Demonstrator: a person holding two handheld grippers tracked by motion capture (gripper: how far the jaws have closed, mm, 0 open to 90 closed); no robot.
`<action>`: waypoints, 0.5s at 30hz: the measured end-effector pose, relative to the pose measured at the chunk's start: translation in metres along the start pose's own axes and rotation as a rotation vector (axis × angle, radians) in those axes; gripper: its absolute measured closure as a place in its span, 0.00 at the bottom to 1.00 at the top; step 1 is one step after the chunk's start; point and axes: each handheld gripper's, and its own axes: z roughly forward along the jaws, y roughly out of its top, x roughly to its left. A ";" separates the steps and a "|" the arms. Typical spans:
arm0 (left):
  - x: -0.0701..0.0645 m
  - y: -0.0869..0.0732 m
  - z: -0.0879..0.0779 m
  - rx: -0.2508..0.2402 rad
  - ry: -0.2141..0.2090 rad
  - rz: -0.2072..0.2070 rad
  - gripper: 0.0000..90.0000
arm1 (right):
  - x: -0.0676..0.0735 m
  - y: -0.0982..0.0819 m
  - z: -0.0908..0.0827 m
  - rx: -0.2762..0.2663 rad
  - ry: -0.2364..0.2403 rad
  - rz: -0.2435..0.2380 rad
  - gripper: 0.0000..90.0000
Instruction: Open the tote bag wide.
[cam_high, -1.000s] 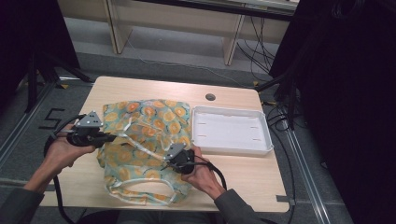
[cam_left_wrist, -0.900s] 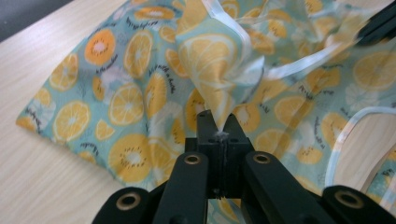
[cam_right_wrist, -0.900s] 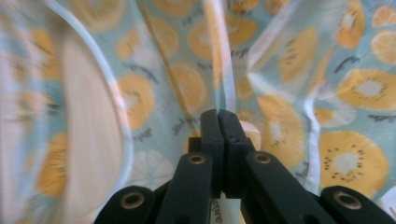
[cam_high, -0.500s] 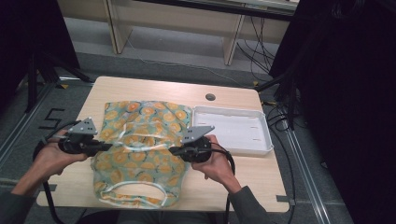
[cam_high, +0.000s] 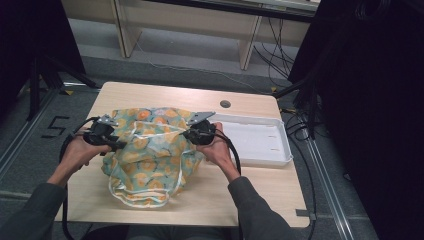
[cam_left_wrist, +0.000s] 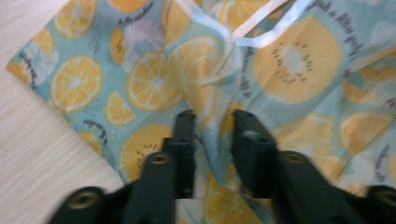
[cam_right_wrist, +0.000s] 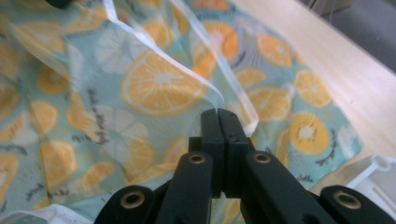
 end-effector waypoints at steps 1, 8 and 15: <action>-0.003 0.001 -0.006 0.002 0.028 -0.004 0.61 | -0.001 -0.001 0.002 0.001 0.000 -0.034 1.00; -0.047 0.008 -0.064 -0.122 0.070 0.094 0.45 | -0.002 -0.001 0.003 0.005 -0.014 -0.036 1.00; -0.076 -0.011 -0.036 -0.005 0.080 0.190 0.44 | -0.001 -0.001 0.005 0.012 -0.013 -0.031 1.00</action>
